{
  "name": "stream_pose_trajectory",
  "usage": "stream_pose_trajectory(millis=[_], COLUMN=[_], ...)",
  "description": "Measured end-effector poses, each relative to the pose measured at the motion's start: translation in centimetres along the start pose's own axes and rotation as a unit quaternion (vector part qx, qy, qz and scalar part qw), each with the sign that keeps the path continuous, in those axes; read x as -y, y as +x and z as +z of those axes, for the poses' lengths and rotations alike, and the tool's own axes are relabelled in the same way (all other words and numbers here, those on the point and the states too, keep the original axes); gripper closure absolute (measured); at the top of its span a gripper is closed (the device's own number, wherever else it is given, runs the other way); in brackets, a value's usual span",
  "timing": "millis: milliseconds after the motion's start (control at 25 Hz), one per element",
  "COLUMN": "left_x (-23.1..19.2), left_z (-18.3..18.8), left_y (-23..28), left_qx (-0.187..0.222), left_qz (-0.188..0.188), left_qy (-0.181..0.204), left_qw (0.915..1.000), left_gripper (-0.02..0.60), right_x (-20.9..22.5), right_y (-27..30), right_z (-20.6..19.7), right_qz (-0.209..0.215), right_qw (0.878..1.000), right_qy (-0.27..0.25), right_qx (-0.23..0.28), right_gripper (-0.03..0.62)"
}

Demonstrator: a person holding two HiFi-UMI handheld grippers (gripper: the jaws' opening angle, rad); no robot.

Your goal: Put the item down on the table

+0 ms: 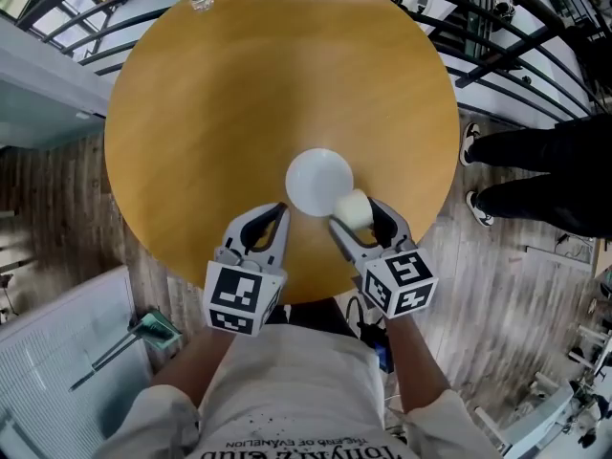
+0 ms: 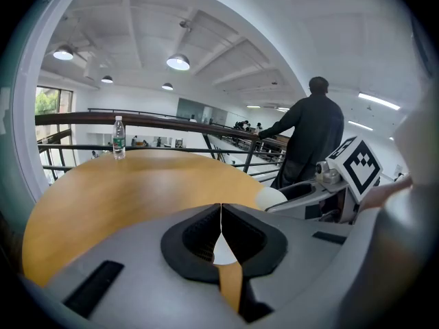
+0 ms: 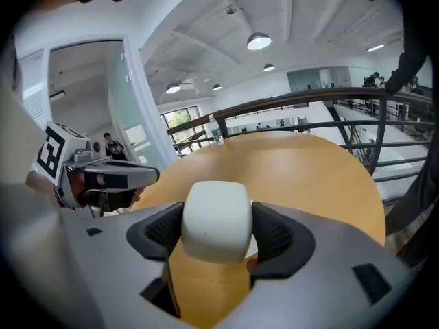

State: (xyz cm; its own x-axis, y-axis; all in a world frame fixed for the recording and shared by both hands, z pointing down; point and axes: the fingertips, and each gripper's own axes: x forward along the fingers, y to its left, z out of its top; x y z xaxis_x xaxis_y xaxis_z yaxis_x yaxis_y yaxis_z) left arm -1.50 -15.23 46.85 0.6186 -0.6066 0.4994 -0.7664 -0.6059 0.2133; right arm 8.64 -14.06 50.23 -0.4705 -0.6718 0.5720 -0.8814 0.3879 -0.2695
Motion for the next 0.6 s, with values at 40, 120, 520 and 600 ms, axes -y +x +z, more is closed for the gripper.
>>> stream_pose_trajectory(millis=[40, 120, 520, 600], left_x=[-0.1, -0.2, -1.3, -1.6], left_z=[0.0, -0.1, -0.5, -0.8], left_y=[0.2, 0.4, 1.6, 1.9], left_qx=[0.0, 0.0, 0.001, -0.001], left_qz=[0.0, 0.0, 0.005, 0.007], left_qy=[-0.001, -0.005, -0.018, -0.02], left_qw=[1.0, 1.0, 0.9998, 0.9998], left_gripper=[0.558, 0.558, 0.558, 0.558], right_x=[0.1, 0.3, 1.7, 1.8], right_y=[0.3, 0.7, 2.9, 3.5], right_z=[0.0, -0.1, -0.8, -1.0], right_qz=[0.0, 0.001, -0.002, -0.002], right_qw=[1.0, 1.0, 1.0, 0.999], right_qy=[-0.003, -0.007, -0.01, -0.015], right_qx=[-0.001, -0.003, -0.024, -0.029], right_gripper=[0.279, 0.279, 0.28, 0.281])
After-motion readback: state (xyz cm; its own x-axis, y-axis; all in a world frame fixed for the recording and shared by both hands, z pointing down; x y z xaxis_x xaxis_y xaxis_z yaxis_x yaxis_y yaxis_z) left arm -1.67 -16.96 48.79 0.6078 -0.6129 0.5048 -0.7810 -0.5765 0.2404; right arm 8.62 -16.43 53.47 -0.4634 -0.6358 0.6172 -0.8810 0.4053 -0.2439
